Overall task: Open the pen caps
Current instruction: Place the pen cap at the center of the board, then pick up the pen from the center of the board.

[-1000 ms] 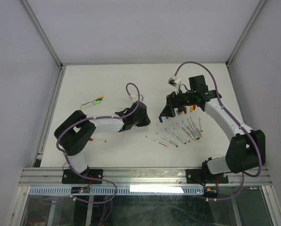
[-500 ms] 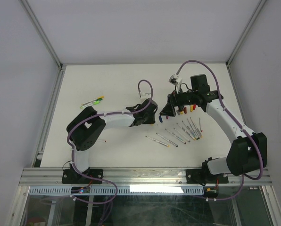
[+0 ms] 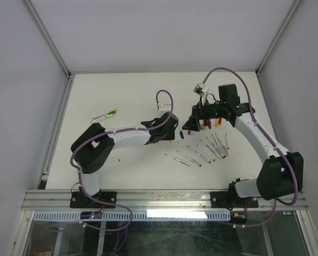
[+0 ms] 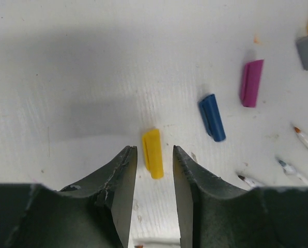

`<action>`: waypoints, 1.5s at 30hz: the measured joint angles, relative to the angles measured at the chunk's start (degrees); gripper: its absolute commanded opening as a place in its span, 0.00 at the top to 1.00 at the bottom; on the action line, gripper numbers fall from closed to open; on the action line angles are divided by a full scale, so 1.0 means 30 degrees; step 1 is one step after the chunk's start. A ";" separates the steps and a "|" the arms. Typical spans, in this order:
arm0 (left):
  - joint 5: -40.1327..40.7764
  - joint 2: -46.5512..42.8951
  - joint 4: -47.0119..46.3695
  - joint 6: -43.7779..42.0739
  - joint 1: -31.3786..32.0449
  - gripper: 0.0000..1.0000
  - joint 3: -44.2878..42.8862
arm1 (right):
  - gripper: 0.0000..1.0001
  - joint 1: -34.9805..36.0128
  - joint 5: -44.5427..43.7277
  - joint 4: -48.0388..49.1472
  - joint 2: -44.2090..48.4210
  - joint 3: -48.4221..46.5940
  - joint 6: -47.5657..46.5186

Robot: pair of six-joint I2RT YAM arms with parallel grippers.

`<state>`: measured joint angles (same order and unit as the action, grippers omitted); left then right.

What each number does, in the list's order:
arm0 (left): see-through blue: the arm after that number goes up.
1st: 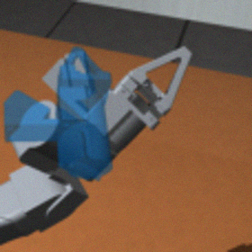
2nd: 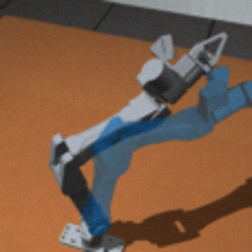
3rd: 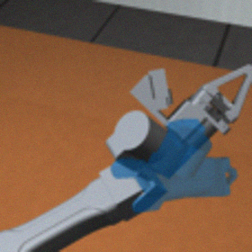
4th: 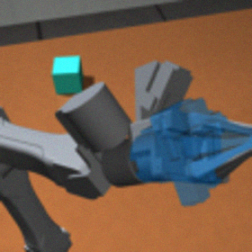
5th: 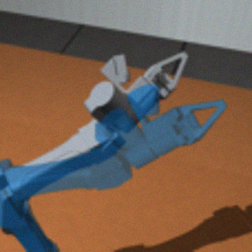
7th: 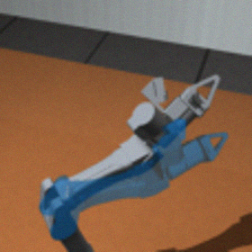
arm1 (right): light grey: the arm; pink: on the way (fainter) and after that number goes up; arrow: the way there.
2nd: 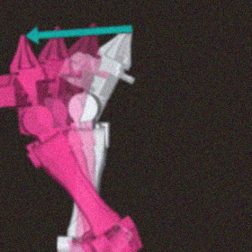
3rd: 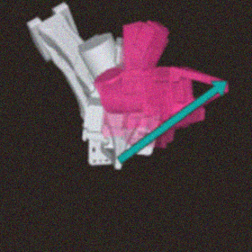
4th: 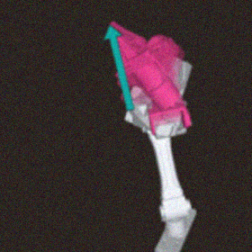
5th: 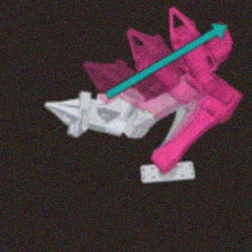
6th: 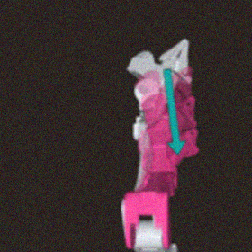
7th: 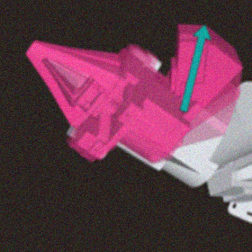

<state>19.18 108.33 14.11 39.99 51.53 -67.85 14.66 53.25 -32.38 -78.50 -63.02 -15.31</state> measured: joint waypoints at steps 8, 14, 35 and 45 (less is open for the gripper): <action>0.1137 -0.5115 -0.1260 -0.0095 0.0350 0.65 0.3118 | 0.14 -0.0073 0.0328 0.0007 0.0189 0.0022 -0.0007; 0.2958 -0.9675 -0.1698 0.0539 0.0335 0.47 0.7147 | 0.14 -0.0095 0.0488 0.0022 0.0255 0.0036 -0.0015; -0.0029 -1.9227 0.2259 0.3883 -0.6630 0.01 1.3085 | 0.14 -0.0109 0.0699 0.0138 0.0262 0.0240 -0.0066; -0.0007 -1.8462 0.6798 0.7082 -0.7220 0.06 1.1744 | 0.14 -0.0109 0.0845 0.0138 0.0262 0.0240 -0.0066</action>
<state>19.16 52.95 34.50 61.23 29.87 -32.62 14.33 55.79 -31.97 -77.71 -62.30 -15.51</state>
